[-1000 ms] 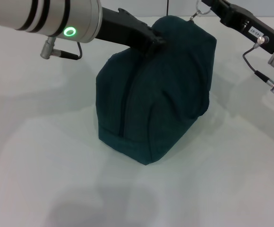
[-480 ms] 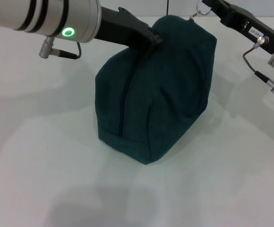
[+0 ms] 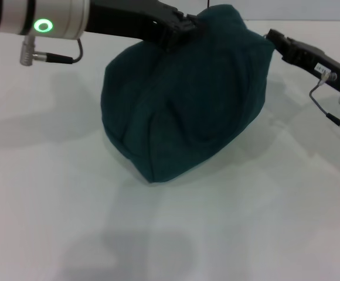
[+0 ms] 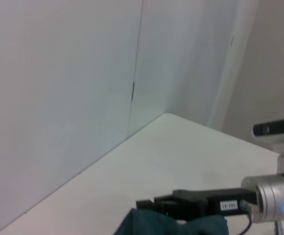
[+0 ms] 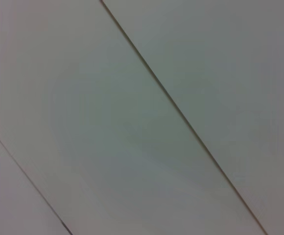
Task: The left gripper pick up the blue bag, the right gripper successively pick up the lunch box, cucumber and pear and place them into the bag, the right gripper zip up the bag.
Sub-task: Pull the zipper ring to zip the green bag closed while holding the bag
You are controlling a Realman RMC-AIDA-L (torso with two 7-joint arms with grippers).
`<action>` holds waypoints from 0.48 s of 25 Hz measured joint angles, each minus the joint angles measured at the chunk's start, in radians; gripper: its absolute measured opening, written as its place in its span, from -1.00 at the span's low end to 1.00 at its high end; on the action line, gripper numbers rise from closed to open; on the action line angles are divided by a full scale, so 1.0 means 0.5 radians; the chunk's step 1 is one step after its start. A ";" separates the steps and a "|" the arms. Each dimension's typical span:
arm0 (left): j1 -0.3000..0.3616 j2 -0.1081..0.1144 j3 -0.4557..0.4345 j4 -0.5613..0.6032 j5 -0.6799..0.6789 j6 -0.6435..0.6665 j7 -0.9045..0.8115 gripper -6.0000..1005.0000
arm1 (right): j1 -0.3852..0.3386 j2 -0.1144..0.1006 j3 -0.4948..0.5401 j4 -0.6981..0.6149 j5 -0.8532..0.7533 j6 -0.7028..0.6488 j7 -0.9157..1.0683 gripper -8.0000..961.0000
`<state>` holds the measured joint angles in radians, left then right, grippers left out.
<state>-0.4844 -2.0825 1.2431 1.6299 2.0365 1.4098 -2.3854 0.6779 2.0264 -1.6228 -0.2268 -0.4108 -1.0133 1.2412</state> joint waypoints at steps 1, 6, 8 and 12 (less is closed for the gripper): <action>0.007 0.000 -0.014 0.000 -0.012 0.001 0.011 -0.87 | -0.001 0.001 -0.011 0.009 -0.002 0.013 -0.002 -0.95; 0.020 -0.003 -0.025 -0.006 -0.021 0.003 0.035 -0.87 | -0.003 0.003 -0.059 0.012 -0.005 0.062 -0.004 -0.95; 0.021 -0.004 -0.026 -0.012 -0.024 0.003 0.039 -0.87 | -0.003 0.003 -0.061 0.011 -0.006 0.065 -0.004 -0.95; 0.023 -0.004 -0.027 -0.027 -0.025 0.002 0.043 -0.87 | -0.009 0.003 -0.063 0.000 -0.005 0.053 -0.004 -0.91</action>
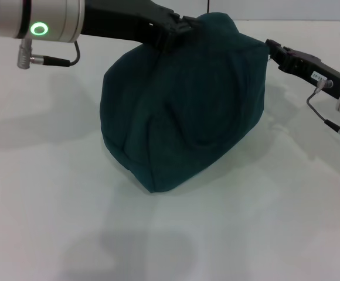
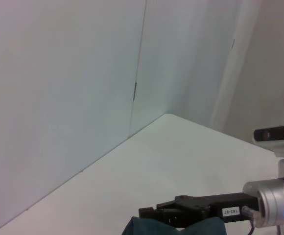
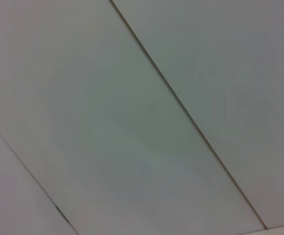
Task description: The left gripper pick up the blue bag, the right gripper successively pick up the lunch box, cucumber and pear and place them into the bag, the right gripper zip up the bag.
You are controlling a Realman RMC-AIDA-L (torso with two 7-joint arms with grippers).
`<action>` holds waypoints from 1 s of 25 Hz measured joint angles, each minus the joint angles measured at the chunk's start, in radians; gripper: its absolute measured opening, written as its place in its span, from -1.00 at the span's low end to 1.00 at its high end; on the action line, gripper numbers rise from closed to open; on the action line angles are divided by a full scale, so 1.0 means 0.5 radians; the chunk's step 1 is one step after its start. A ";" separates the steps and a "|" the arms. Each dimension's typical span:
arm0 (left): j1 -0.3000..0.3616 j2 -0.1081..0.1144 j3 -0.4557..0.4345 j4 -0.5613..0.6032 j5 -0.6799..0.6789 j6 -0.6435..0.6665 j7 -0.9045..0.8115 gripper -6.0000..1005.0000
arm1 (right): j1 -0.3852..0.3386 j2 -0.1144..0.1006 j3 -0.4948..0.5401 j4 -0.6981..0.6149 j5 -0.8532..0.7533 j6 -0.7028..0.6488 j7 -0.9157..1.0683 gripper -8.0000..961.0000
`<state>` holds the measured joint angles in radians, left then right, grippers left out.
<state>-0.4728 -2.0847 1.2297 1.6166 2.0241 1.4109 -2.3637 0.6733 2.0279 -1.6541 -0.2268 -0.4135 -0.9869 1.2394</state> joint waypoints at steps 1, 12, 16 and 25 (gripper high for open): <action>0.002 0.000 0.000 -0.001 0.002 0.000 0.003 -0.87 | -0.007 0.000 0.000 -0.004 0.000 -0.021 0.000 -0.90; 0.007 -0.007 -0.002 -0.167 -0.011 -0.029 0.154 -0.88 | -0.156 -0.014 0.073 -0.074 0.020 -0.189 -0.107 -0.71; 0.006 -0.008 -0.001 -0.237 -0.083 -0.034 0.204 -0.86 | -0.208 -0.020 0.076 -0.087 0.019 -0.193 -0.121 -0.36; 0.048 -0.008 -0.035 -0.254 -0.322 -0.043 0.364 -0.72 | -0.315 -0.027 0.078 -0.091 0.023 -0.295 -0.222 0.40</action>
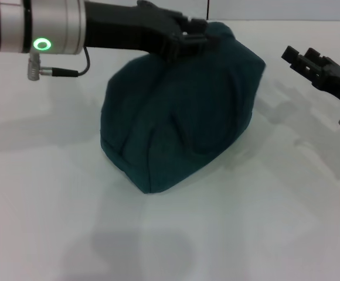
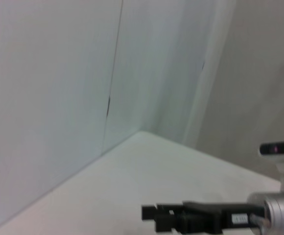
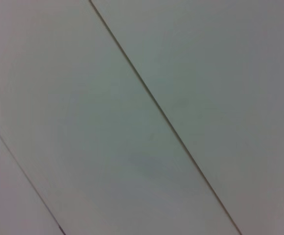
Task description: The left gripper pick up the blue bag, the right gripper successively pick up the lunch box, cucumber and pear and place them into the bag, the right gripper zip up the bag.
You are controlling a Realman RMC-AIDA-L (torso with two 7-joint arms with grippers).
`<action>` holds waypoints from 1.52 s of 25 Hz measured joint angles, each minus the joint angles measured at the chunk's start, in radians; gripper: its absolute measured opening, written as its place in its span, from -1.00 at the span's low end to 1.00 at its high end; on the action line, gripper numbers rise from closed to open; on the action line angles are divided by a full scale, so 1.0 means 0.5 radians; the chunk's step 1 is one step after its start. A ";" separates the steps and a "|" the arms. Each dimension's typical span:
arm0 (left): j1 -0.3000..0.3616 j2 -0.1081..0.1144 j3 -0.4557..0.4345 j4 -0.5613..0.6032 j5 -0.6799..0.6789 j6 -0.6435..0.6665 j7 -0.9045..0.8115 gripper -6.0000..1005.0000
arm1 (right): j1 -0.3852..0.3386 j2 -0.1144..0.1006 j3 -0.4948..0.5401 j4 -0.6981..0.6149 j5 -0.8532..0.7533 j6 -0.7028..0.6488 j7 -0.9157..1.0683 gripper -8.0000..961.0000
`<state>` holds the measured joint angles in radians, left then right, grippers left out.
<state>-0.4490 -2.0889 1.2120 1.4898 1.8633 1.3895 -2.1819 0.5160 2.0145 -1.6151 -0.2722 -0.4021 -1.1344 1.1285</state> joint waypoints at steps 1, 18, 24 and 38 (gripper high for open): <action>0.007 0.000 -0.012 0.001 -0.017 -0.002 0.014 -0.64 | -0.007 -0.003 0.007 -0.002 0.000 -0.026 -0.019 0.50; 0.552 0.011 -0.659 -0.508 -0.666 0.757 1.271 0.69 | -0.333 -0.426 0.133 -0.358 -0.698 -1.197 -0.228 0.79; 0.671 0.016 -0.751 -0.881 -0.453 0.790 1.603 0.73 | -0.472 -0.304 0.314 -0.416 -1.232 -1.270 -0.329 0.79; 0.664 0.013 -0.845 -1.486 0.044 0.589 2.286 0.71 | -0.576 -0.106 0.347 -0.196 -1.559 -0.808 -0.686 0.79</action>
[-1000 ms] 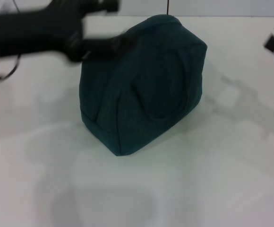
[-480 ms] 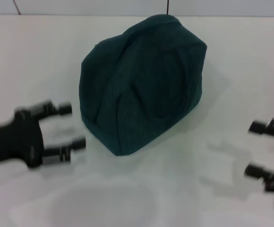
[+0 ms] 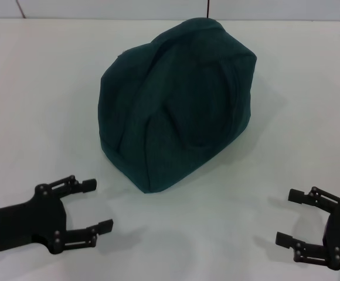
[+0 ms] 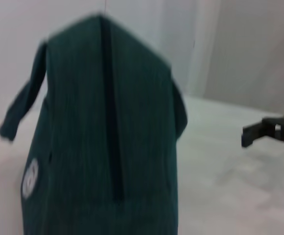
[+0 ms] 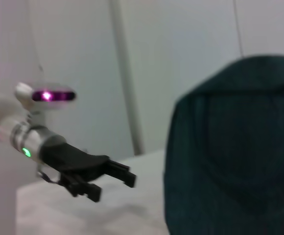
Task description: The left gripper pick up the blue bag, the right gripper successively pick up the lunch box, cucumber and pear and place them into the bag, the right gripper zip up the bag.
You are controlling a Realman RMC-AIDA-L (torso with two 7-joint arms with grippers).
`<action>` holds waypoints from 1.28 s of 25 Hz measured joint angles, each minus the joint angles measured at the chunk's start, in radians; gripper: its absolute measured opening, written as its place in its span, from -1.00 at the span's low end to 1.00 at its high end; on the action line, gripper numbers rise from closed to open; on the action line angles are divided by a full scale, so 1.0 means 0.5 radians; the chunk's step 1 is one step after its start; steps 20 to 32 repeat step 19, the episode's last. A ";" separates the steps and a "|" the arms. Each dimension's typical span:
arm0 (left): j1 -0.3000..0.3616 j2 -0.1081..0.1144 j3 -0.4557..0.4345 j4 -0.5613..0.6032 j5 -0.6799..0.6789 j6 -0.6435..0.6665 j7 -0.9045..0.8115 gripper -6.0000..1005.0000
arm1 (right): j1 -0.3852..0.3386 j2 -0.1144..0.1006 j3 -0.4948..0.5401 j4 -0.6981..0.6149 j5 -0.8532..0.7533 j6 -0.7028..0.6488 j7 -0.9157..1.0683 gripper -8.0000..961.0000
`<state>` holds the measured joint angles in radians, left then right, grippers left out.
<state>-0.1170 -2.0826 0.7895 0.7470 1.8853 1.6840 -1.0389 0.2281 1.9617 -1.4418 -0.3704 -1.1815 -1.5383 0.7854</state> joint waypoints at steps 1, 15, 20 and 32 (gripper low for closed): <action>-0.001 -0.001 0.000 -0.010 0.018 -0.016 0.003 0.71 | -0.001 0.002 0.000 0.006 -0.001 0.026 -0.007 0.79; -0.005 -0.002 -0.002 -0.043 0.008 -0.017 0.016 0.71 | 0.002 0.003 0.000 0.017 -0.001 0.061 -0.011 0.79; -0.006 -0.001 -0.002 -0.044 0.004 -0.016 0.012 0.71 | -0.001 0.004 0.000 0.017 0.003 0.061 -0.012 0.79; -0.006 -0.001 -0.002 -0.044 0.004 -0.016 0.012 0.71 | -0.001 0.004 0.000 0.017 0.003 0.061 -0.012 0.79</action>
